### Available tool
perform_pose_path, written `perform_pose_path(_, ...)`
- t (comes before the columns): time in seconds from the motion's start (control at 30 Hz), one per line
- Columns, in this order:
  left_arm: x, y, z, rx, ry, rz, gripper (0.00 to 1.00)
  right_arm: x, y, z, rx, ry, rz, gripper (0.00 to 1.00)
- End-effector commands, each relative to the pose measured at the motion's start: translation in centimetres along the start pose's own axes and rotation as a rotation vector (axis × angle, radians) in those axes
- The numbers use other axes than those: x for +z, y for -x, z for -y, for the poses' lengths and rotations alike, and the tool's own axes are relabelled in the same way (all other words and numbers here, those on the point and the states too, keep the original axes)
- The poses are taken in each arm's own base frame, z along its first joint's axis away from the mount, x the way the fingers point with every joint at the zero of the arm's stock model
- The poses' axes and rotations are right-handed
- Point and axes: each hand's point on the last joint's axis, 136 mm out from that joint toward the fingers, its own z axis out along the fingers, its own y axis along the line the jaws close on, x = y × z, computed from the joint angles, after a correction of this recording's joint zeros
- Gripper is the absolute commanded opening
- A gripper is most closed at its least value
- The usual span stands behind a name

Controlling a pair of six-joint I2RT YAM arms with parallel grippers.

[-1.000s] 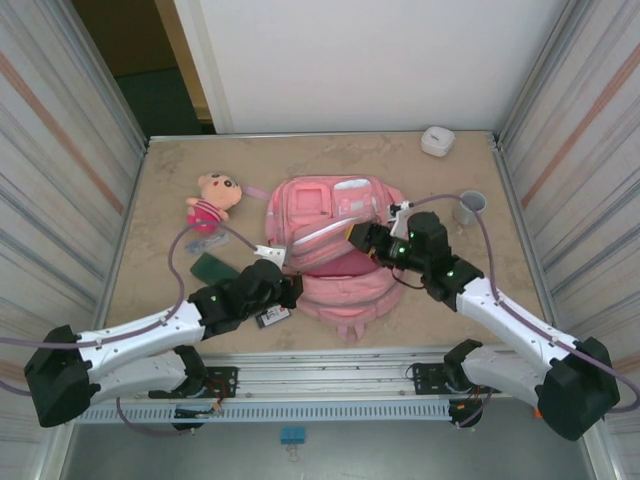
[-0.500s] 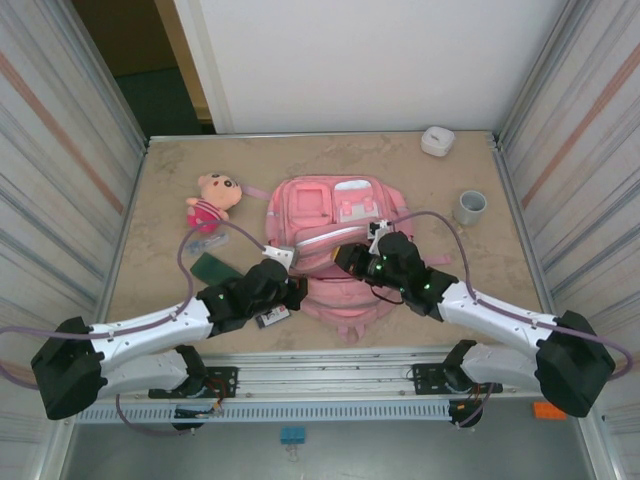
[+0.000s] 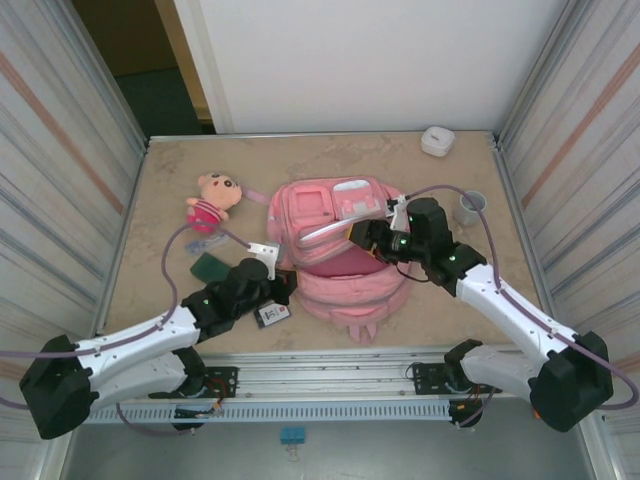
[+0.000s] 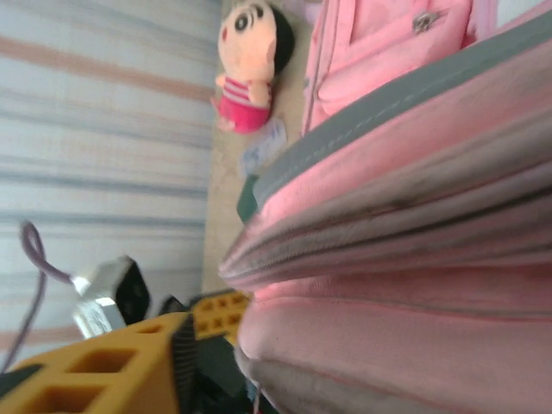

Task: Pack the student bag

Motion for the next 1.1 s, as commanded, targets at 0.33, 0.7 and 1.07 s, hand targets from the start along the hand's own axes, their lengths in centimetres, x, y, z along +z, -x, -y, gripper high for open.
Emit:
perform_pose_path(0.33,1.1,1.9,2.5,-0.009,-0.090,0.021,0.00,3.8,-2.5,1.1,0.063,-0.068,0.171,0.49)
perform_pose_path(0.7,0.8,2.4,-6.0,0.034,0.220,0.016,0.00,-2.2,-0.1,-1.6,-0.154,-0.079,-0.004,0.00)
perform_pose_path(1.07,4.2,6.2,-8.4,0.047,0.281,0.014,0.08,-3.0,0.7,-4.5,-0.122,0.077,-0.153,0.00)
